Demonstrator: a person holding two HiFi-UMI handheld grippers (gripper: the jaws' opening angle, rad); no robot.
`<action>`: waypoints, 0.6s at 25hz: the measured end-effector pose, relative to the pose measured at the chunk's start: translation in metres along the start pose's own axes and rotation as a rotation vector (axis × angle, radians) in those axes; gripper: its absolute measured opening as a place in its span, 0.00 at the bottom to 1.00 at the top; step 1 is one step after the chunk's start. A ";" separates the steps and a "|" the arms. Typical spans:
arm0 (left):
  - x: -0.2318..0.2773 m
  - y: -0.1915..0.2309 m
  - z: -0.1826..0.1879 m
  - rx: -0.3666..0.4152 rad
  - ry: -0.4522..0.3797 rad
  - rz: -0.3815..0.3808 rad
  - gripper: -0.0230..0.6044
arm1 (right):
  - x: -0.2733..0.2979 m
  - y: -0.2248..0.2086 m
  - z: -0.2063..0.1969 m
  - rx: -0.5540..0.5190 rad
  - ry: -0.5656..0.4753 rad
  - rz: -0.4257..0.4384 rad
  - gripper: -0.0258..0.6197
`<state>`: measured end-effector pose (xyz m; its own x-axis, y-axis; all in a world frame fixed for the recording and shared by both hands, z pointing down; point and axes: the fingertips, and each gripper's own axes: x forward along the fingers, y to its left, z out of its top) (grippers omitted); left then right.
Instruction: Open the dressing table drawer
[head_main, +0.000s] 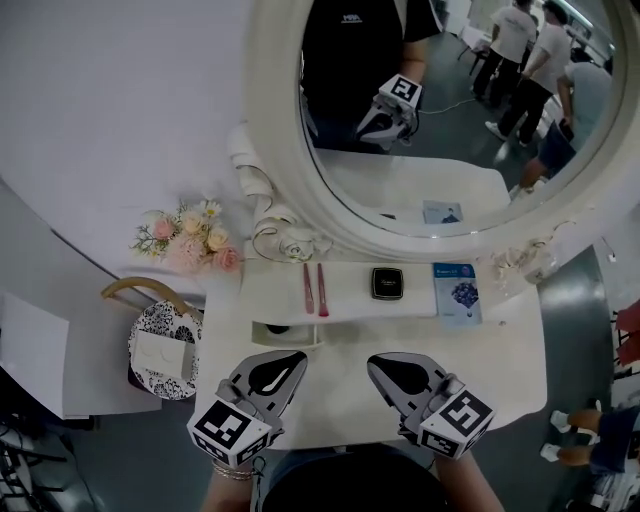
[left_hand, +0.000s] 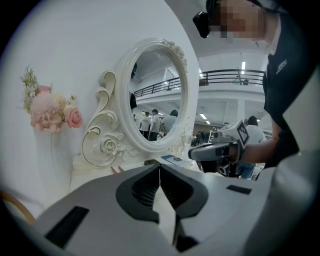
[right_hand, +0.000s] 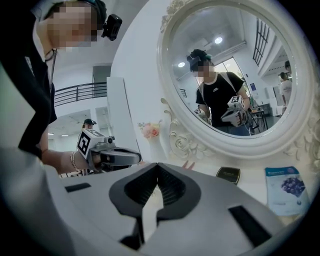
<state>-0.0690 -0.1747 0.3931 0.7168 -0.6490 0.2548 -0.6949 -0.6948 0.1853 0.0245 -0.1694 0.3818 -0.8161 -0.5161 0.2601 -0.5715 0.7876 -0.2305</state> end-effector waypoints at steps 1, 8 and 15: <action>0.000 -0.002 0.003 0.003 -0.006 0.000 0.07 | -0.002 0.000 0.002 -0.007 -0.002 0.004 0.07; -0.002 -0.010 0.028 0.026 -0.043 -0.010 0.07 | -0.011 -0.004 0.019 -0.046 -0.030 0.008 0.07; -0.005 -0.013 0.056 0.047 -0.090 -0.003 0.07 | -0.020 -0.006 0.040 -0.107 -0.060 0.005 0.07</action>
<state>-0.0609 -0.1796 0.3362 0.7229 -0.6703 0.1675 -0.6905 -0.7094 0.1411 0.0411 -0.1775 0.3405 -0.8247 -0.5284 0.2018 -0.5572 0.8201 -0.1298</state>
